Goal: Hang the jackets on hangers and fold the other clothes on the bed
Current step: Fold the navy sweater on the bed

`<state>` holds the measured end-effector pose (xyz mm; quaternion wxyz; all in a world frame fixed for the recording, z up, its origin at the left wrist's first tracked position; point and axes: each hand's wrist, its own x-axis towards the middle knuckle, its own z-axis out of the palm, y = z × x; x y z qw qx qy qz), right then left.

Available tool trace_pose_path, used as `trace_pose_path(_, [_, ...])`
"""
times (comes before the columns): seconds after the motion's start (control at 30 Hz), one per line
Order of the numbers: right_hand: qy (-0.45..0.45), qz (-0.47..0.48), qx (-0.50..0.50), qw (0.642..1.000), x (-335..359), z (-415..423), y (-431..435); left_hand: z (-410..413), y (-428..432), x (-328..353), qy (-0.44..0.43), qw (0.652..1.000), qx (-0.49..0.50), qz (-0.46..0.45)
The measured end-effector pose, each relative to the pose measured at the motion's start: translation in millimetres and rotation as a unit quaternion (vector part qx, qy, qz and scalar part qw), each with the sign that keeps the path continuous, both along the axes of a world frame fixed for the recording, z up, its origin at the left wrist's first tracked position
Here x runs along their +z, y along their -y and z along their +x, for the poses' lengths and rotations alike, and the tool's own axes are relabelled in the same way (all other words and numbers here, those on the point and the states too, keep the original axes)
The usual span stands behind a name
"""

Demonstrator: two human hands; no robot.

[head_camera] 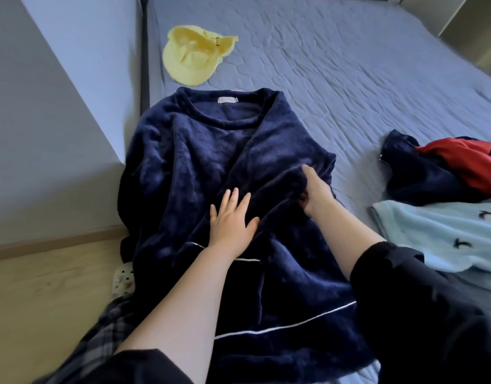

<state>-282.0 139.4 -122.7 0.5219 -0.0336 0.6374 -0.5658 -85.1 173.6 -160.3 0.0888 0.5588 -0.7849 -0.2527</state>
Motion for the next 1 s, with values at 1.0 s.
trace_pose_path(1.0, [0.093, 0.005, 0.386, 0.918, -15, 106, -156, 143, -74, 48, -0.257, 0.887, 0.205, 0.323])
